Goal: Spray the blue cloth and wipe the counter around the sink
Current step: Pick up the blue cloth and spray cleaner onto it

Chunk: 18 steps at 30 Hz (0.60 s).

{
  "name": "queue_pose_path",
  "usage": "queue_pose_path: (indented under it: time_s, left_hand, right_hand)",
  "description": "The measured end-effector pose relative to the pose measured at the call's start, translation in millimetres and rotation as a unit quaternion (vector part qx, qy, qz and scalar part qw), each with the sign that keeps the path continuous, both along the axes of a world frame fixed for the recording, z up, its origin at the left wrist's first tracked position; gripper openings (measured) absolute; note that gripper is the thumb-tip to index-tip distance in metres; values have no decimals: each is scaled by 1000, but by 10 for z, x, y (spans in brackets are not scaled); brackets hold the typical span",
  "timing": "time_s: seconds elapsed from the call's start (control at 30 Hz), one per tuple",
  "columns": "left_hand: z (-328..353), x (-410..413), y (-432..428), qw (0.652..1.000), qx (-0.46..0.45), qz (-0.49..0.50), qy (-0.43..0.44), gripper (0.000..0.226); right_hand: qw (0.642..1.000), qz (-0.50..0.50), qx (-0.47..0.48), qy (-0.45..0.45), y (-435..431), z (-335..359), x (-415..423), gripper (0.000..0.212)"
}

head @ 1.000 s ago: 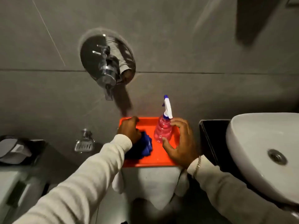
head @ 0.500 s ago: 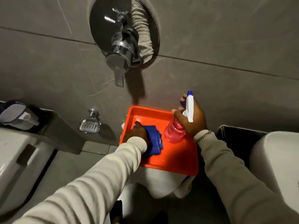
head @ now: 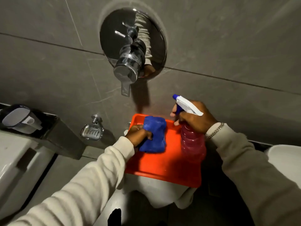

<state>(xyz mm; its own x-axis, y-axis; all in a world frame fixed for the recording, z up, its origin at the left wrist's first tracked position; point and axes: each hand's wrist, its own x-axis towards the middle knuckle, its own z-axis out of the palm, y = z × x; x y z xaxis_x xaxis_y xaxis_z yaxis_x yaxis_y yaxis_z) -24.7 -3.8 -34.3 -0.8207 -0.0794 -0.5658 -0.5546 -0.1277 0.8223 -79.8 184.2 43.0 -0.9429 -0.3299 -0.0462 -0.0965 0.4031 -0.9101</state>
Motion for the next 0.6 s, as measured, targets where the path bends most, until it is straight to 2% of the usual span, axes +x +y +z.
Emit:
queue_pose_path:
  time_s: [0.1,0.13,0.2,0.27,0.37,0.5,0.6]
  left_hand:
    - [122,61,-66,990,137,30,26,41]
    - [156,77,-84,984,171,29,38,45]
    - [224,138,-113,973,221,17,70,53]
    - [268,194,-134,966,241,17,90,60]
    - [294,271,-160,962,250,14,105,64]
    - [357,437,-180,961,248,-14,119,51]
    - [401,560,-156,965,230,-29,123,55]
  right_hand:
    - [992,101,60,-48,11,347,80,5]
    - [986,134,75,-66,11,443,111,10]
    - [969,194,113,-106,1,591,201,35]
    - [950,229,173,-124,-15,654,311,45]
    - [938,222,228,-137,22,645,456,48]
    - [943,166,213,-195,74,570,622,60]
    - [944,143,227,-191,78,522,766,58]
